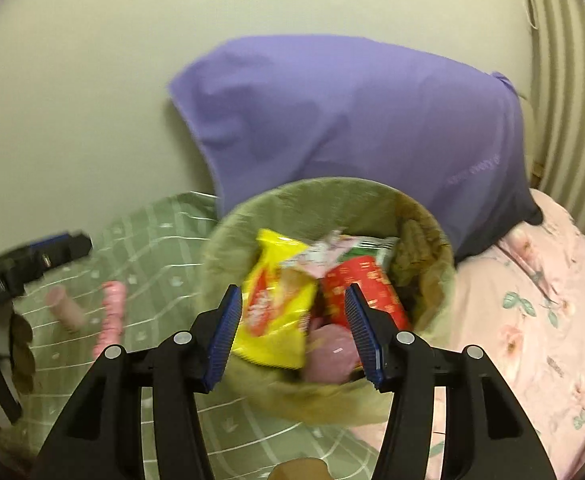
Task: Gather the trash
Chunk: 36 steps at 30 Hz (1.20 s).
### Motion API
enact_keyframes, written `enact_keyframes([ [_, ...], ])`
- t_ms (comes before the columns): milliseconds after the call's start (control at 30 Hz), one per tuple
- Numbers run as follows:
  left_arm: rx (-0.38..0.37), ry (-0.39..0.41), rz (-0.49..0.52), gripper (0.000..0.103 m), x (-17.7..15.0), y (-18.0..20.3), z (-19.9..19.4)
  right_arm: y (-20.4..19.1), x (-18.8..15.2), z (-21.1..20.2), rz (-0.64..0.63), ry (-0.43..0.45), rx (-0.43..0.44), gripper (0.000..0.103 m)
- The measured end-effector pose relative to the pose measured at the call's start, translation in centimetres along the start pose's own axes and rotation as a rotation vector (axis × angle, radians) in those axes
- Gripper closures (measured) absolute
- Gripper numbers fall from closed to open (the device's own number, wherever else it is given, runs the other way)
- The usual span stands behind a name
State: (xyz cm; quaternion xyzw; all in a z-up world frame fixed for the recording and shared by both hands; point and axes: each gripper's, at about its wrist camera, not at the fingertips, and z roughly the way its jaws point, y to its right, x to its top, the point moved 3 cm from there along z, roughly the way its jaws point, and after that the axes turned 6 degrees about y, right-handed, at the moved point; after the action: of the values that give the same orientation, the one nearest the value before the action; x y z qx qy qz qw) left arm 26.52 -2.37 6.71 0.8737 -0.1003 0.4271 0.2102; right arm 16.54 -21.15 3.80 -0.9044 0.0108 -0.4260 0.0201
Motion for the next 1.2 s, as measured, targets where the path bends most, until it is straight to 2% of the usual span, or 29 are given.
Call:
enact_keyframes([
  [200,0.203,-0.005,-0.037,0.012,-4.3,-1.6,-5.5,-2.3,-2.3,-2.6,-0.030,-0.021,0.108,0.052],
  [300,0.263,-0.016,-0.062,0.012,-5.8,-2.4,-7.8,-3.7,-3.6,-3.6,-0.055,-0.030,0.142,0.052],
  [400,0.300,0.014,-0.075,0.012,-6.8,-2.6,-10.0,-5.0,-4.4,-4.7,-0.079,-0.021,0.168,0.052],
  [567,0.338,0.034,-0.072,0.013,-7.2,-2.5,-12.0,-6.6,-5.0,-6.1,-0.091,-0.003,0.193,0.052],
  [833,0.373,0.074,-0.055,0.013,-7.4,-1.6,-14.1,-7.3,-5.2,-7.6,-0.096,0.013,0.177,0.052],
  [1200,0.371,0.084,-0.057,0.013,-7.2,-1.1,-14.6,-7.3,-5.5,-8.8,-0.094,0.019,0.177,0.052],
])
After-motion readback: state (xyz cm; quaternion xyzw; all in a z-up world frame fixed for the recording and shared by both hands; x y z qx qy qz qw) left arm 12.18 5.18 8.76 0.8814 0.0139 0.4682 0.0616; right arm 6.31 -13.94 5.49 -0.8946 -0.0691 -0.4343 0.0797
